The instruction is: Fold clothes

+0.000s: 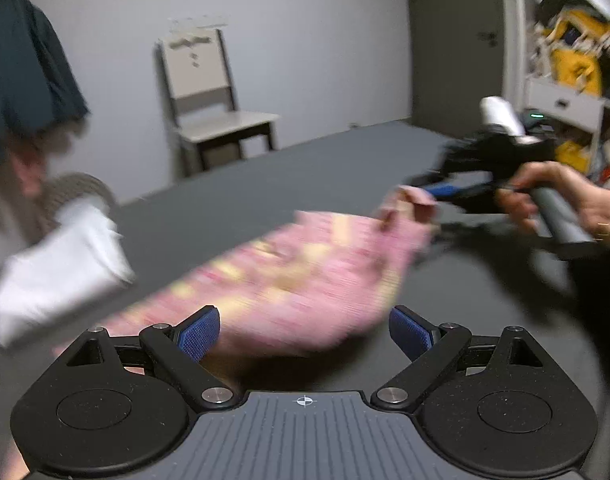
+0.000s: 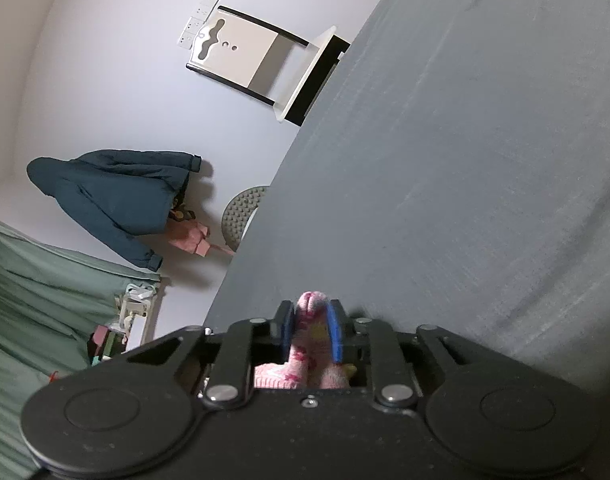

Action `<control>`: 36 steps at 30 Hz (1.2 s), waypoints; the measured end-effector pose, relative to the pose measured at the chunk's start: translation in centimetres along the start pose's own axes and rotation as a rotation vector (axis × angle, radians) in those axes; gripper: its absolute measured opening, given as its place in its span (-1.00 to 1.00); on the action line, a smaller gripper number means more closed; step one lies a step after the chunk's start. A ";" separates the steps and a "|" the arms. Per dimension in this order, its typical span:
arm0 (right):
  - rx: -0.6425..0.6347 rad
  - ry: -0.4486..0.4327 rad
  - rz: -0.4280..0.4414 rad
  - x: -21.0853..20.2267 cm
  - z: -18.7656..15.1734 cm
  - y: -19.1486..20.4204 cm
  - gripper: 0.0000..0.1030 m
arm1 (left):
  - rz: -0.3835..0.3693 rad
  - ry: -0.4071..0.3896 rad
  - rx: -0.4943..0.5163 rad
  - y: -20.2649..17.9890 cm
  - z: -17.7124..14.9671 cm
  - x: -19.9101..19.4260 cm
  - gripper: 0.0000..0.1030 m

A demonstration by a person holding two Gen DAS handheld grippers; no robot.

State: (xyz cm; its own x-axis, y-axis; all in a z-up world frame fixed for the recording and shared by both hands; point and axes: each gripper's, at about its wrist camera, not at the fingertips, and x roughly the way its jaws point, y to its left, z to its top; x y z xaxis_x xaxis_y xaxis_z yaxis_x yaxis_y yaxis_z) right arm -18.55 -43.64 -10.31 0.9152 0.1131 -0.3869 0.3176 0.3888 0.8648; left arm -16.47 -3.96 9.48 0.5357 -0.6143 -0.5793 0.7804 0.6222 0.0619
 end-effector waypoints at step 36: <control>-0.311 0.095 -0.103 0.1 -3.7 5.6 0.30 | 0.198 0.011 -0.230 -4.1 -4.9 9.3 1.00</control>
State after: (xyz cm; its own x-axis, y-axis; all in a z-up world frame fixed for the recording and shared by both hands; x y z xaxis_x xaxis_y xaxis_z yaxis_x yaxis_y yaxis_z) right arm -17.60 -38.00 -6.67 0.8503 0.1384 -0.5077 0.3022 0.6614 0.6865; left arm -16.21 -9.83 -0.18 0.6656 -0.4655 -0.5834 0.5667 0.8238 -0.0107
